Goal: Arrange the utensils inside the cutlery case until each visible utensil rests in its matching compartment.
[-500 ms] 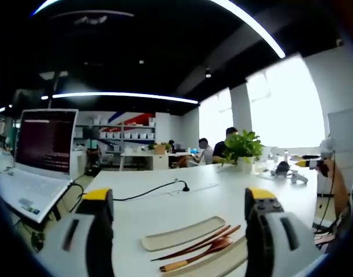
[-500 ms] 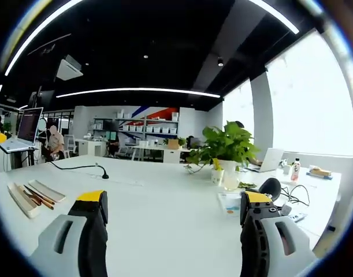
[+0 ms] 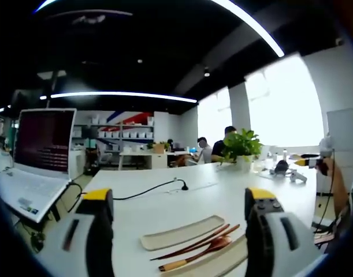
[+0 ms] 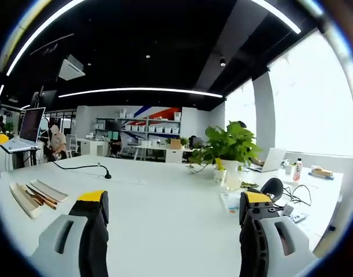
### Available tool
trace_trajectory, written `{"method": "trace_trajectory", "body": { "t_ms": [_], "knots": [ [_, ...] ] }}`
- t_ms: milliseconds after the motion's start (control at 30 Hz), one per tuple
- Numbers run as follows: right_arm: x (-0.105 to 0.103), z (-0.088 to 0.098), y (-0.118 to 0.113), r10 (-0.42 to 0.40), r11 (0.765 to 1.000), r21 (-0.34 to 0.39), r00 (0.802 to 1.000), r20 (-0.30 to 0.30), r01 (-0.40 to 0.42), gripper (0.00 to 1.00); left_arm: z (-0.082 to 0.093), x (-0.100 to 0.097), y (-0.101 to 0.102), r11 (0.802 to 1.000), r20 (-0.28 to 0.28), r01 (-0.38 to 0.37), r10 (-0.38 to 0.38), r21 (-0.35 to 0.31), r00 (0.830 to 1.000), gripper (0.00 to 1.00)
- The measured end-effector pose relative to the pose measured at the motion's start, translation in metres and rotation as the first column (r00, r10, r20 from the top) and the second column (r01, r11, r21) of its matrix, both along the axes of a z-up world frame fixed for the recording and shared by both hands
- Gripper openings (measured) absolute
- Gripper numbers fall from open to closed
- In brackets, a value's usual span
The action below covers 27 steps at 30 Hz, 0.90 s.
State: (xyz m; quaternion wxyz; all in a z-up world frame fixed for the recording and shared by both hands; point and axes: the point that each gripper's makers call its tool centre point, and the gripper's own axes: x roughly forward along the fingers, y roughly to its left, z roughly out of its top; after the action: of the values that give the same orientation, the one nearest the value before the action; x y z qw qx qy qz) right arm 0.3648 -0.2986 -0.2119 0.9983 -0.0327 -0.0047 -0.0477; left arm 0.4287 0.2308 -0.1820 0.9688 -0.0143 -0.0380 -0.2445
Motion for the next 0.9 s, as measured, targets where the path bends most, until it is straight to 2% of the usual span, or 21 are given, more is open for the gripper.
{"method": "trace_trajectory", "body": {
  "t_ms": [67, 233, 400, 567, 733, 900],
  "knots": [
    [0.001, -0.003, 0.0, 0.002, 1.0, 0.004, 1.0, -0.011, -0.002, 0.97, -0.001, 0.0, -0.001, 1.0, -0.006, 0.002, -0.002, 0.0, 1.0, 1.0],
    [0.001, -0.004, 0.002, 0.006, 1.0, 0.013, 1.0, -0.015, -0.005, 0.97, 0.005, -0.003, -0.002, 0.999, 0.009, 0.025, -0.025, -0.045, 1.0, 0.98],
    [0.001, 0.0, 0.009, 0.026, 1.0, 0.011, 1.0, -0.002, -0.026, 0.98, 0.002, -0.003, -0.004, 0.999, 0.004, 0.036, -0.036, -0.033, 0.999, 0.97],
    [0.005, -0.008, 0.011, 0.035, 0.999, 0.023, 0.999, -0.035, -0.034, 0.98, 0.002, -0.006, -0.007, 0.998, -0.002, 0.061, -0.061, -0.032, 0.998, 0.96],
    [0.005, -0.002, 0.018, 0.058, 0.998, 0.009, 0.998, -0.012, -0.058, 0.97, 0.0, -0.004, -0.002, 0.998, -0.015, 0.055, -0.055, -0.033, 0.998, 0.95],
    [0.009, 0.002, 0.024, 0.079, 0.997, -0.015, 0.997, -0.024, -0.08, 0.97, 0.001, -0.006, 0.0, 0.998, -0.008, 0.05, -0.05, -0.04, 0.999, 0.94]
  ]
}}
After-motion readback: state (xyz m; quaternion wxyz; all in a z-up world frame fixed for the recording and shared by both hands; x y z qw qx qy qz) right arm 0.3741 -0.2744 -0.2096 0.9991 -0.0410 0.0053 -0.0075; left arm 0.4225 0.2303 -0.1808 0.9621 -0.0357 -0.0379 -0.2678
